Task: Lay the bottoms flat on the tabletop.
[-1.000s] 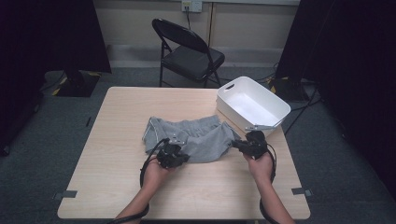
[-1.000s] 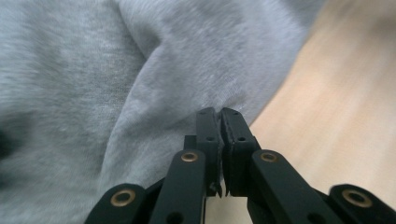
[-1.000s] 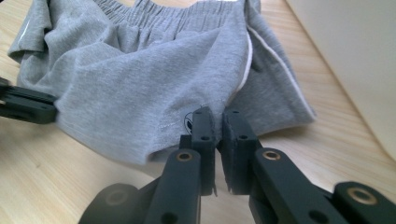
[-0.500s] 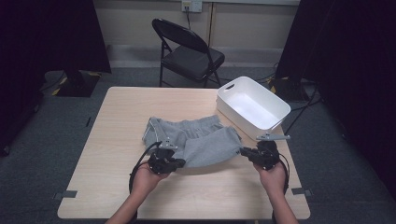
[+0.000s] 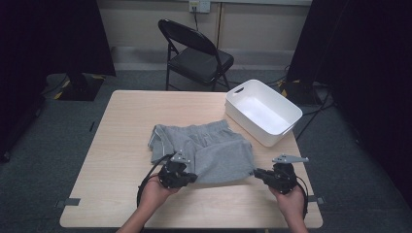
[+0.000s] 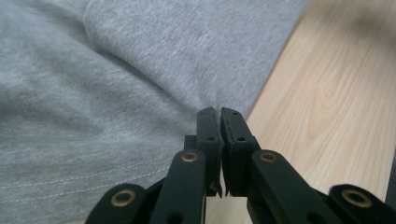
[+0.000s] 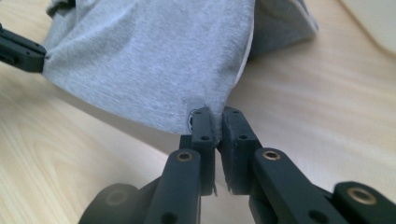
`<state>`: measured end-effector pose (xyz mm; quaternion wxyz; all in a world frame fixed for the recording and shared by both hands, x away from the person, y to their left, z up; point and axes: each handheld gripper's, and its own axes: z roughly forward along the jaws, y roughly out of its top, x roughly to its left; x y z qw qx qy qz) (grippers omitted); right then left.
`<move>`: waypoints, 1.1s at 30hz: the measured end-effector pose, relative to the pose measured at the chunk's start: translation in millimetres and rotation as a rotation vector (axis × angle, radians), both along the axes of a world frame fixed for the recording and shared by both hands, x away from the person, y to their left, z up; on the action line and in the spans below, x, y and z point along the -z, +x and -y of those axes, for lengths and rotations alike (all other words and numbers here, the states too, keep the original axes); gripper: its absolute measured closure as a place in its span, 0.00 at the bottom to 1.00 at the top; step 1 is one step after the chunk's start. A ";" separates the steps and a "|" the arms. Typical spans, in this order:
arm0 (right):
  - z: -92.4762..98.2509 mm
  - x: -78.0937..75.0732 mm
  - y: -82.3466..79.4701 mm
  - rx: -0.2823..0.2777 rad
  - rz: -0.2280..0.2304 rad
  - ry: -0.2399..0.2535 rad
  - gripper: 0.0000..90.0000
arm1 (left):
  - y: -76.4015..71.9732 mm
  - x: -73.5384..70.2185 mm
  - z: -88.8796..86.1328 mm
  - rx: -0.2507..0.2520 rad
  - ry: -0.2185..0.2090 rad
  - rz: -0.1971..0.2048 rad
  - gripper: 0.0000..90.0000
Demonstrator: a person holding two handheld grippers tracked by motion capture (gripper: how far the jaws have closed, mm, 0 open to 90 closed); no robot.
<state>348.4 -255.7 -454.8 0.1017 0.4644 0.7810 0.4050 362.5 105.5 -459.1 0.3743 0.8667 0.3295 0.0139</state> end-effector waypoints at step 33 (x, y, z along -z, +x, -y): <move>-2.3 17.1 -17.7 -0.005 0.009 -0.174 0.66 | 0.5 21.3 19.0 0.000 -0.006 0.009 0.97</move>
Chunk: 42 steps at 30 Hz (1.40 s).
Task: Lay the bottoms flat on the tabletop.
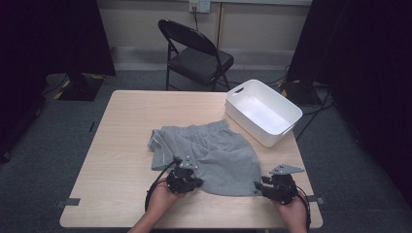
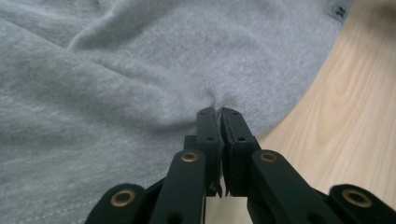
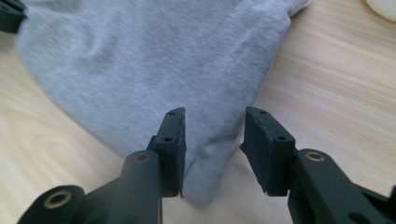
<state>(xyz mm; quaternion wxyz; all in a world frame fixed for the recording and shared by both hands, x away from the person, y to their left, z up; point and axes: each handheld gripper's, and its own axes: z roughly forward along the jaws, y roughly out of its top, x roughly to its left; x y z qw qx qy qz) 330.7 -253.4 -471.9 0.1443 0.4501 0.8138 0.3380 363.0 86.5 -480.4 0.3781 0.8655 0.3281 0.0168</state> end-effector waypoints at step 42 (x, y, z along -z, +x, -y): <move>-20.5 -5.3 7.4 -0.038 0.065 0.013 0.30 | 4.3 -21.1 -73.3 -0.133 -0.020 0.192 0.48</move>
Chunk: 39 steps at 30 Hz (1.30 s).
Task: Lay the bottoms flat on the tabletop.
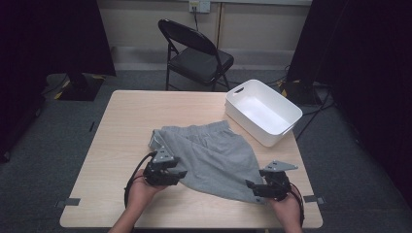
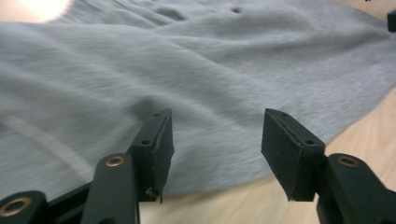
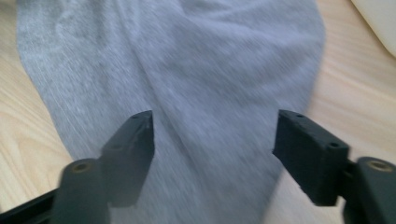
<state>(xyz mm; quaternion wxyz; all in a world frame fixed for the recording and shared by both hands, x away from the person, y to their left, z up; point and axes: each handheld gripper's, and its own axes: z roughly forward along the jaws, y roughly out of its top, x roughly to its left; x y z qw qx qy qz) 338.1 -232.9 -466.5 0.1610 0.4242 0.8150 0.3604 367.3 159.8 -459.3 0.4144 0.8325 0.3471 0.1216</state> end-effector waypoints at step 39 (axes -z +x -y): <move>-39.7 30.7 13.9 -0.127 0.006 -0.045 0.24 | 26.0 -3.5 -48.0 -0.139 -0.050 -0.100 0.94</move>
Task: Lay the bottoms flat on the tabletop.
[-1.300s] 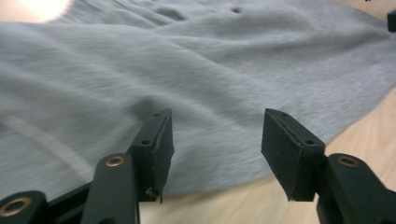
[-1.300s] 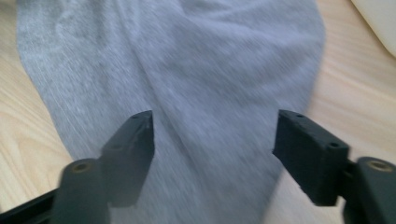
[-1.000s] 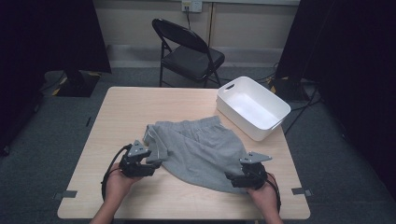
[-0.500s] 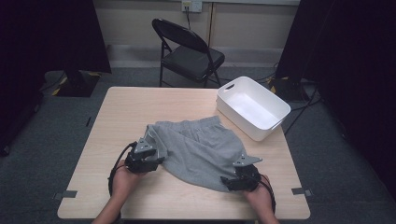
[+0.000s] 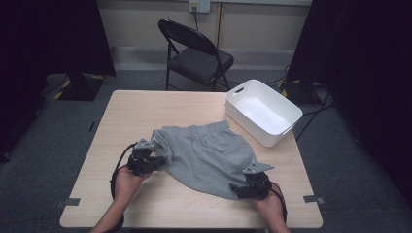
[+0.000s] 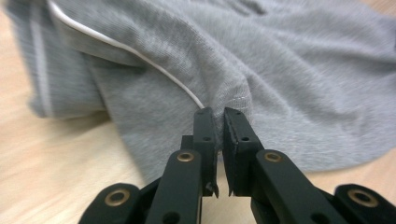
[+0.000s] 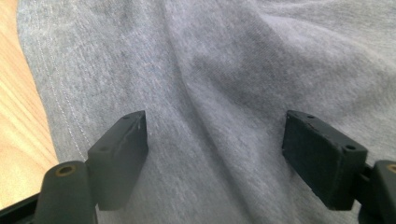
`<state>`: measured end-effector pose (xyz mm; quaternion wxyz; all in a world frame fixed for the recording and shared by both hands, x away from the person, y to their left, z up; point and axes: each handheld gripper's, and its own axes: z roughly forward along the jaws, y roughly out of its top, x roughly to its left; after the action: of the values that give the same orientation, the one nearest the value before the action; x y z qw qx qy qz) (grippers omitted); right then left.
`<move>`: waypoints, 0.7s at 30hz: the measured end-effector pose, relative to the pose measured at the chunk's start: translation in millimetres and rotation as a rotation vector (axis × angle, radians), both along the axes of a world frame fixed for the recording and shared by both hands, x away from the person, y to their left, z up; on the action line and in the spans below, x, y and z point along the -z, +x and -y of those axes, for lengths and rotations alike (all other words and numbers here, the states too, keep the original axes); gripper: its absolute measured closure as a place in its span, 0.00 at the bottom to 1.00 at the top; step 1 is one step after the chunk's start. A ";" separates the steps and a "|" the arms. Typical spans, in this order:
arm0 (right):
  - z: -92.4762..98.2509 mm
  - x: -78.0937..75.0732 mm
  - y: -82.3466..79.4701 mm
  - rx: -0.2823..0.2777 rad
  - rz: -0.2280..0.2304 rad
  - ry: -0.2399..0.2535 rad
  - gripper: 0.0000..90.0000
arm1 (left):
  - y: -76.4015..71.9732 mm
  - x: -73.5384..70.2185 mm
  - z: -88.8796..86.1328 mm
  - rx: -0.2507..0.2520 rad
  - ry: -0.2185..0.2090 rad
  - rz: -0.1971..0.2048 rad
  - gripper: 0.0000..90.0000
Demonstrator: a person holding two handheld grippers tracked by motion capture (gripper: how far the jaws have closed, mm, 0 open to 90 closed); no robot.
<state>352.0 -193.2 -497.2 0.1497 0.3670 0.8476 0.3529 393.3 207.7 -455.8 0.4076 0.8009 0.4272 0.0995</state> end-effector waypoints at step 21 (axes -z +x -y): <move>0.3 1.8 -1.7 0.018 0.015 0.015 0.25 | -12.0 4.5 -48.6 -0.008 0.157 0.077 0.93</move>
<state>350.4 -193.5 -499.0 0.1563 0.3731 0.8404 0.3607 381.3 256.3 -460.3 0.3592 0.8243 0.4053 0.1650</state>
